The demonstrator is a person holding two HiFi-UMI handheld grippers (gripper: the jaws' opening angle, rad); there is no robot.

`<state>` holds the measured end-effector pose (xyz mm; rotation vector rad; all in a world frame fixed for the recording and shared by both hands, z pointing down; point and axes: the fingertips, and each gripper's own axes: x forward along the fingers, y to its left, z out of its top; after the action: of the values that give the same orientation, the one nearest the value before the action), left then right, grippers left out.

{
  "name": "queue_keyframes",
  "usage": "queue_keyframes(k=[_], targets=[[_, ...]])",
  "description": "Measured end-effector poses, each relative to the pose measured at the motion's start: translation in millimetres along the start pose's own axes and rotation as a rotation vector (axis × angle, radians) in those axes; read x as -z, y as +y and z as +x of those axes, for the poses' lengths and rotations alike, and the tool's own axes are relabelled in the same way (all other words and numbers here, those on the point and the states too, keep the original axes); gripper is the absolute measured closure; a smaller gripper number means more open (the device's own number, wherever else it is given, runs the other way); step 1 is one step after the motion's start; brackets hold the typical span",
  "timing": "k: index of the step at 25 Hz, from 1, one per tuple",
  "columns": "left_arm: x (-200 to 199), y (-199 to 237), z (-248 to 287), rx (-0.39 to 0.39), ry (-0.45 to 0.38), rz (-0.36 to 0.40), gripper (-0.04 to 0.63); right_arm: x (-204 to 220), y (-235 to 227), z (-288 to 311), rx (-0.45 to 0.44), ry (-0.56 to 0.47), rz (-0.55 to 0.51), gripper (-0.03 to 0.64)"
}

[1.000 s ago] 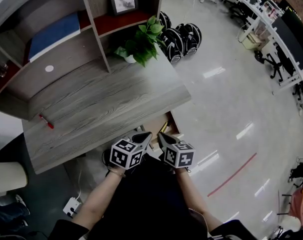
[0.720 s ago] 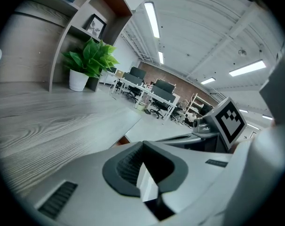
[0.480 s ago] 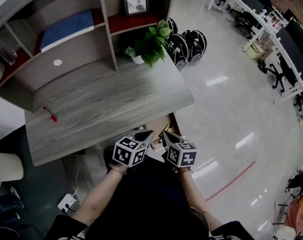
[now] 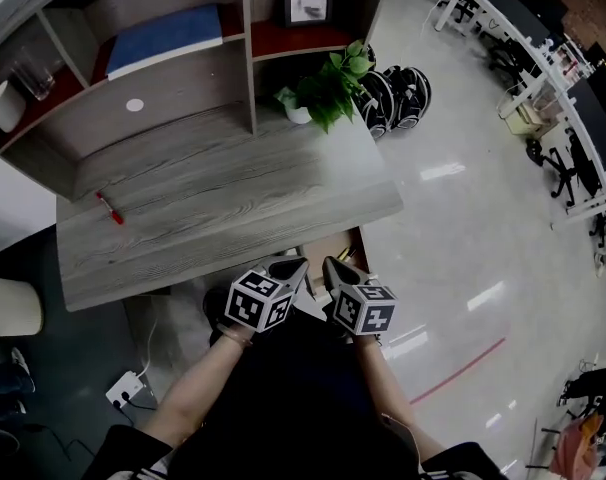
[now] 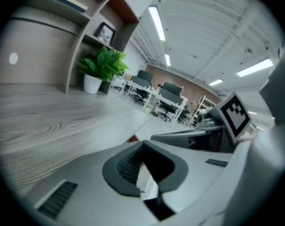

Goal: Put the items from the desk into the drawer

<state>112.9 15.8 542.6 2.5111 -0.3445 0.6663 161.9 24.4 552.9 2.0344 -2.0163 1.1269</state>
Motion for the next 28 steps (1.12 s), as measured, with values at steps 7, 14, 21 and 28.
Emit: queue_keyframes(k=[7, 14, 21, 28], targets=[[0, 33, -25, -0.049, -0.029, -0.057, 0.58, 4, 39, 28, -0.065, 0.052, -0.06, 0.623], [-5, 80, -66, -0.119, -0.075, -0.113, 0.58, -3, 89, 67, -0.127, 0.089, -0.102, 0.623], [-19, 140, -117, -0.212, -0.132, -0.161, 0.58, -12, 154, 114, -0.21, 0.129, -0.161, 0.623], [-30, 198, -168, -0.309, -0.184, -0.209, 0.58, -13, 218, 152, -0.299, 0.181, -0.223, 0.623]])
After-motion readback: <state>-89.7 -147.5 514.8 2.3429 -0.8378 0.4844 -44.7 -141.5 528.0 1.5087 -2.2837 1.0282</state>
